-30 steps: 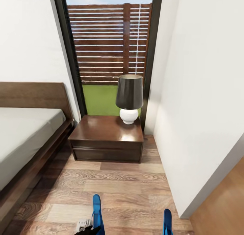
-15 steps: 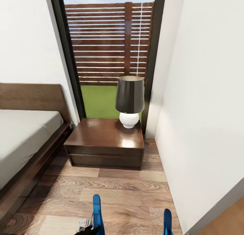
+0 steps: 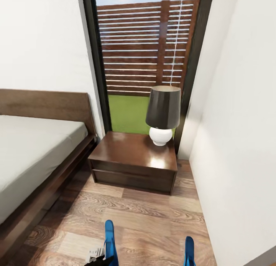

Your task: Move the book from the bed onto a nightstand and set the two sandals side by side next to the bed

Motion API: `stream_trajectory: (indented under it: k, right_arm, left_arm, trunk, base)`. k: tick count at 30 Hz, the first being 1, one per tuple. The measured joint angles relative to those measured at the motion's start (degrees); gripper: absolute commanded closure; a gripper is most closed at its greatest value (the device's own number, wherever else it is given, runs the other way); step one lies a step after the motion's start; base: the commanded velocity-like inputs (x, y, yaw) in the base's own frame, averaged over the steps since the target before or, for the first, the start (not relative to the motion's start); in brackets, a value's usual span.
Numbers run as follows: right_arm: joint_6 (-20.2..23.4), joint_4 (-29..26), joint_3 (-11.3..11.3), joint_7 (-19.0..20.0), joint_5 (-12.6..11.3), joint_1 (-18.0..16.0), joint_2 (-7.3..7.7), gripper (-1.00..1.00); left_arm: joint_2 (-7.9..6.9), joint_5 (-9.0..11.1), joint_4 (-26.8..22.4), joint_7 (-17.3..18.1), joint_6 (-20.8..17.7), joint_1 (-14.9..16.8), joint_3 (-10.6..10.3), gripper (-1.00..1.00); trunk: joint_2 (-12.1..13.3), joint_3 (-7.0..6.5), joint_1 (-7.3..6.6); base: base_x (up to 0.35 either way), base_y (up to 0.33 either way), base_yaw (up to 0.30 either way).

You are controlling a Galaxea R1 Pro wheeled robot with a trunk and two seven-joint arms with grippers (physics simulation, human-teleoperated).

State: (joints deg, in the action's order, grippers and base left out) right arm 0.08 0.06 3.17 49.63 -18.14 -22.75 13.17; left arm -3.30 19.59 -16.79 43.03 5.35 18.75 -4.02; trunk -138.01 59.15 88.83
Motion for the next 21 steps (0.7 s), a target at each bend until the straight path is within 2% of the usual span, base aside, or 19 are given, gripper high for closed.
stream_trajectory:
  k: [6,21]
  right_arm:
    - [0.0,0.0,0.0,0.0,0.0,0.0,0.0,1.0]
    - [0.0,0.0,0.0,0.0,0.0,0.0,0.0,1.0]
  left_arm:
    - [0.0,0.0,0.0,0.0,0.0,0.0,0.0,1.0]
    - [0.0,0.0,0.0,0.0,0.0,0.0,0.0,1.0]
  trunk:
    - [0.0,0.16,-0.01]
    - [0.0,0.56,0.01]
  base:
    - [0.161,0.0,0.269]
    - [0.005,0.0,0.269]
